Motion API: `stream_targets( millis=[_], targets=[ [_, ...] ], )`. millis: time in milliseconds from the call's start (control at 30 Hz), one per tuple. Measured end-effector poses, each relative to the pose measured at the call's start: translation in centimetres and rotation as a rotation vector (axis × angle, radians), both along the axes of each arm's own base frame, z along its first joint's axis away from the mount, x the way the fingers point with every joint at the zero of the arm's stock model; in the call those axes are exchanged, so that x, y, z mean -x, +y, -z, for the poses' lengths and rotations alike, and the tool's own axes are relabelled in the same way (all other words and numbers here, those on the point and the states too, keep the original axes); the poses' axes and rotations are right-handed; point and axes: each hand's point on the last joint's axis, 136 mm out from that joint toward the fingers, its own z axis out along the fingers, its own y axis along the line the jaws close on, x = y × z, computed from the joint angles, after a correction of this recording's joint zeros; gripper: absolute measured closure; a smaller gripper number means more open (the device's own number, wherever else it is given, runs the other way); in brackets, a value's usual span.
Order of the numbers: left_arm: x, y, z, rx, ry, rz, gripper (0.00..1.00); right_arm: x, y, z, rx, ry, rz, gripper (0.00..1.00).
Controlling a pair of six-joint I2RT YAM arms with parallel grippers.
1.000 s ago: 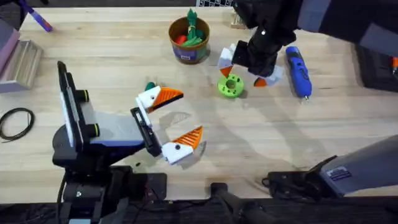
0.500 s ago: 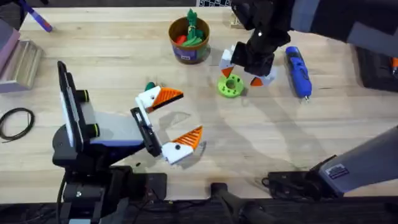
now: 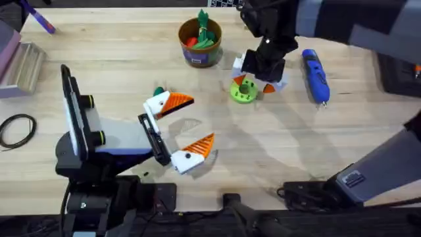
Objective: Pick up the gripper from the table and insert it into the empty holder that is missing its gripper. Then pick up a screw, insert it into the mounting hole, and use the screwdriver to tighten it. Finally, clean up the table by picking up the vegetable and placing it into the bucket.
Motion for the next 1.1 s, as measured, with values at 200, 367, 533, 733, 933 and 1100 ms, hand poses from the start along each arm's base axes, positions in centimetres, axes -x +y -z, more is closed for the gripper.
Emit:
stream_targets(
  millis=[200,367,533,733,933,1100],
  targets=[
    [0.0,0.0,0.0,0.000,0.000,0.000,0.015,-0.3,-0.4,0.3,0.031,-0.010,-0.012,0.285],
    [0.0,0.0,0.0,0.000,0.000,0.000,0.015,-0.5,-0.4,0.3,0.036,-0.018,-0.021,0.348],
    [0.0,0.0,0.0,0.000,0.000,0.000,0.014,-0.4,-0.1,0.3,0.034,-0.024,-0.031,0.392],
    [0.0,0.0,0.0,0.000,0.000,0.000,0.015,-0.3,0.6,0.3,0.032,-0.030,-0.049,0.447],
    [0.0,0.0,0.0,0.000,0.000,0.000,0.015,-0.4,0.5,0.2,0.034,-0.032,-0.049,0.485],
    [0.0,0.0,0.0,0.000,0.000,0.000,0.015,-0.5,0.3,0.2,0.047,-0.039,-0.048,0.489]
  ],
)
